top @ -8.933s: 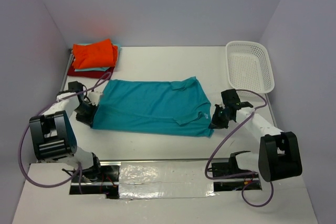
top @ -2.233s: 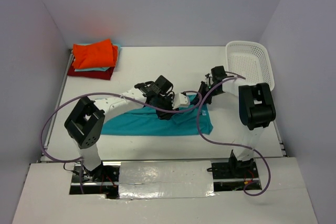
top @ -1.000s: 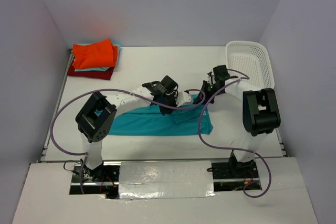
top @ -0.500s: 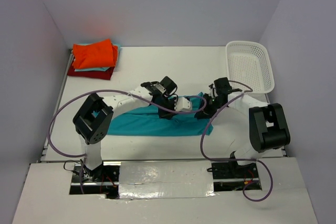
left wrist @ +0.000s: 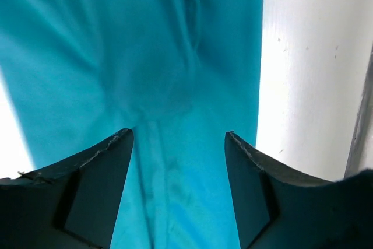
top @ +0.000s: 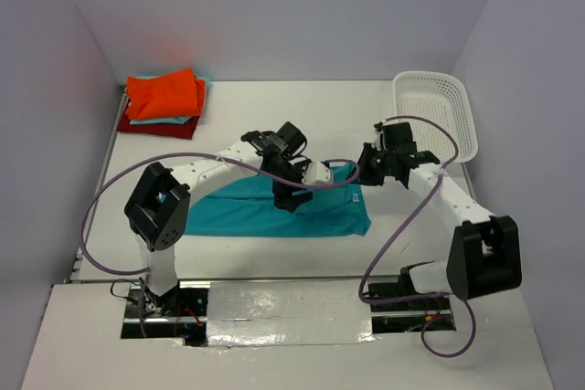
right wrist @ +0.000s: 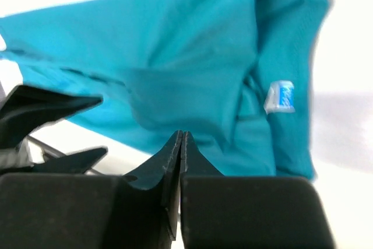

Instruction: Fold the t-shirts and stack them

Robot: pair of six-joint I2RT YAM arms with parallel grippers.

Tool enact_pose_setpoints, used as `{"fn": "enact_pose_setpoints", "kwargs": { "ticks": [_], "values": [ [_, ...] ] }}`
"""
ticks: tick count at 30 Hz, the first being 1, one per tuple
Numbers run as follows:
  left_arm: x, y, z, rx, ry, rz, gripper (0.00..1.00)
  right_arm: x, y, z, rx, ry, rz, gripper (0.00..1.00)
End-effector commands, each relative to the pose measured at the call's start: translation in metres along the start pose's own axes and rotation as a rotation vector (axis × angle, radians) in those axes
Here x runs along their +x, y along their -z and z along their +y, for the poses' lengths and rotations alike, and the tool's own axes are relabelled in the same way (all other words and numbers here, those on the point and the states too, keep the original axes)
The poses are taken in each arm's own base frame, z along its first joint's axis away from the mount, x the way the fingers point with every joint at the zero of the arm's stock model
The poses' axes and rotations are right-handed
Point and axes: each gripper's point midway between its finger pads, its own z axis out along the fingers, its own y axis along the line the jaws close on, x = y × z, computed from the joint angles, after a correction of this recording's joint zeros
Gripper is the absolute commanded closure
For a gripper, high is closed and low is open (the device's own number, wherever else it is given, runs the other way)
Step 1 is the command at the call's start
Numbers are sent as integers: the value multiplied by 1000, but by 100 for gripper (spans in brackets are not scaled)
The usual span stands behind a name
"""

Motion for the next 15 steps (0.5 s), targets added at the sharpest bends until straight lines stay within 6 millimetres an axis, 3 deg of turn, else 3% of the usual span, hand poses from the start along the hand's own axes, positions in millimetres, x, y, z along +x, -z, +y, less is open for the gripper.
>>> {"fn": "enact_pose_setpoints", "kwargs": {
  "ticks": [1,2,5,9,15],
  "values": [
    [-12,40,5,14,19,-94,26,-14,-25,10,-22,7,-1,100],
    [-12,42,12,9,44,-124,28,-13,-30,14,-44,5,15,100],
    [13,49,46,-83,209,-136,34,5,-53,24,-85,21,66,100],
    [55,60,82,-194,433,-148,36,53,-73,13,-77,-4,191,100],
    [97,43,77,-210,504,-48,37,103,-63,0,-69,-6,203,100]
  ]
}}
